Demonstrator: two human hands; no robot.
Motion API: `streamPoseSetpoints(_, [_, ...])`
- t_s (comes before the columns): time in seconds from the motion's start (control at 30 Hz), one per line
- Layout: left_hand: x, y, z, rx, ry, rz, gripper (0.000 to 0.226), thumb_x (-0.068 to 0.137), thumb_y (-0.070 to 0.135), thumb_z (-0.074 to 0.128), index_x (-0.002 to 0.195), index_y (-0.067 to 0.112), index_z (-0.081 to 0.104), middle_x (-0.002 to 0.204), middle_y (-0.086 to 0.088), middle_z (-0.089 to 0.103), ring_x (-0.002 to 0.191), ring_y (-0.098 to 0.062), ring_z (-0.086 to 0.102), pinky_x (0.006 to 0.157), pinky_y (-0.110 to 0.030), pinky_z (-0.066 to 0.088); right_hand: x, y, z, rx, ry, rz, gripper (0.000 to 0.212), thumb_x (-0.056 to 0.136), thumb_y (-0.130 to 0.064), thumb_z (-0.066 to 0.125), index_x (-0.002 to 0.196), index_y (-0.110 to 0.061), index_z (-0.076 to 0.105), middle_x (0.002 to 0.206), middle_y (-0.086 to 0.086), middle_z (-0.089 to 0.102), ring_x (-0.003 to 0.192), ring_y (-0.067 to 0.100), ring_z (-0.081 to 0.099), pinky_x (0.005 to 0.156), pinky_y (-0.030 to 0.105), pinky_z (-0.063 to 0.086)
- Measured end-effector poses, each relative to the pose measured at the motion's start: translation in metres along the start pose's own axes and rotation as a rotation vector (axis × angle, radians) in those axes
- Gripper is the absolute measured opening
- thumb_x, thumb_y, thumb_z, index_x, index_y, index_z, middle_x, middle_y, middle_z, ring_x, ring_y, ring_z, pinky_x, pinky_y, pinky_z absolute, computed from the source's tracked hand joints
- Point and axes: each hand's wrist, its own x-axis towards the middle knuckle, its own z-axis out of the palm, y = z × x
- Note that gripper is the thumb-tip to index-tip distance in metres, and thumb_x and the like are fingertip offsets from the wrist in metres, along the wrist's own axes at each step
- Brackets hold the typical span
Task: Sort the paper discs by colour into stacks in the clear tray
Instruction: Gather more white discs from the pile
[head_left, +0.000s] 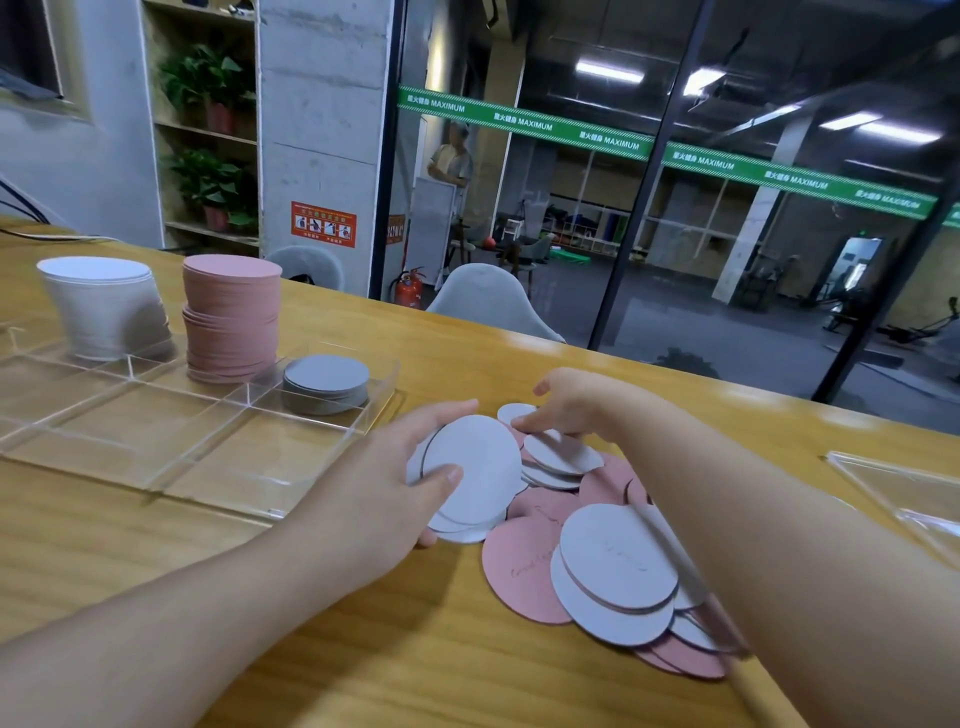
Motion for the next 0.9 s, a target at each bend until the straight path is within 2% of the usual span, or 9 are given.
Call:
streamPoseSetpoints(0.27, [-0.001,0.001,-0.001,-0.006,-0.014,0.007,0.049,0.093,0.023,0.053,0.107,0.067,0.039,0.112,0.032,0.048,0.052,-0.007,0.064,0.049,-0.010,0.042,0.004,-0.005,0.001,-0.089,0.050,0.002,0.059,0.086,-0.038,0.065,0.131,-0.004,0.048,0.128,0.013,0.057,0.115,0.029,0.055,0.096,0.037,0.045])
streamPoseSetpoints(0.33, [-0.001,0.001,-0.001,-0.015,-0.016,0.010,0.050,0.093,0.022,0.054,0.106,0.067,0.039,0.112,0.034,0.048,0.052,-0.008,0.065,0.049,-0.010,0.042,0.008,-0.001,0.005,-0.050,0.123,-0.020,0.042,0.086,-0.032,0.066,0.115,-0.003,0.056,0.119,0.013,0.057,0.099,0.027,0.058,0.079,0.033,0.049])
streamPoseSetpoints(0.4, [-0.001,0.002,-0.001,-0.022,-0.016,0.011,0.051,0.093,0.021,0.054,0.104,0.068,0.039,0.111,0.037,0.047,0.051,-0.009,0.065,0.052,-0.012,0.044,0.010,0.006,0.009,-0.012,0.251,-0.078,0.017,0.087,-0.020,0.063,0.091,-0.006,0.056,0.104,0.014,0.056,0.078,0.025,0.050,0.059,0.029,0.040])
streamPoseSetpoints(0.43, [-0.002,0.002,-0.001,-0.025,-0.014,0.011,0.051,0.092,0.021,0.055,0.103,0.068,0.040,0.109,0.037,0.048,0.051,-0.010,0.065,0.053,-0.013,0.046,0.010,0.009,0.010,0.010,0.323,-0.108,0.009,0.086,-0.014,0.060,0.084,-0.007,0.054,0.096,0.013,0.055,0.073,0.024,0.046,0.056,0.029,0.036])
streamPoseSetpoints(0.5, [-0.002,0.002,-0.002,-0.031,-0.007,0.007,0.051,0.092,0.021,0.055,0.101,0.069,0.041,0.107,0.032,0.052,0.051,-0.010,0.064,0.053,-0.014,0.046,0.003,0.015,0.010,0.078,0.437,-0.170,0.009,0.088,-0.009,0.053,0.082,-0.003,0.057,0.088,0.010,0.054,0.072,0.023,0.045,0.058,0.032,0.037])
streamPoseSetpoints(0.57, [-0.002,0.001,-0.002,-0.032,-0.007,0.007,0.051,0.093,0.021,0.055,0.104,0.069,0.041,0.110,0.032,0.051,0.052,-0.010,0.065,0.053,-0.015,0.047,-0.009,0.020,0.005,0.169,0.527,-0.237,0.015,0.093,-0.011,0.049,0.092,-0.002,0.060,0.089,0.005,0.053,0.077,0.020,0.047,0.065,0.036,0.040])
streamPoseSetpoints(0.7, [-0.003,0.003,-0.001,-0.048,-0.016,-0.007,0.053,0.093,0.020,0.054,0.104,0.070,0.040,0.114,0.040,0.041,0.051,-0.012,0.065,0.056,-0.018,0.050,-0.038,0.029,0.003,0.363,0.694,-0.391,0.008,0.097,-0.019,0.048,0.092,-0.019,0.054,0.084,-0.008,0.054,0.073,0.007,0.047,0.061,0.021,0.034])
streamPoseSetpoints(0.8, [-0.003,0.005,-0.002,-0.093,0.004,-0.019,0.055,0.094,0.016,0.053,0.102,0.069,0.041,0.117,0.035,0.042,0.051,-0.015,0.067,0.057,-0.018,0.051,-0.061,0.035,0.013,0.493,0.669,-0.525,0.010,0.097,-0.021,0.050,0.087,-0.024,0.053,0.075,-0.009,0.054,0.065,0.007,0.046,0.060,0.019,0.038])
streamPoseSetpoints(0.9, [-0.002,0.004,-0.002,-0.154,0.021,-0.041,0.055,0.094,0.013,0.051,0.102,0.067,0.046,0.128,0.027,0.041,0.052,-0.021,0.068,0.072,-0.035,0.057,-0.079,0.039,0.023,0.572,0.590,-0.637,0.010,0.095,-0.022,0.052,0.086,-0.026,0.054,0.073,-0.008,0.055,0.066,0.010,0.048,0.064,0.028,0.043])
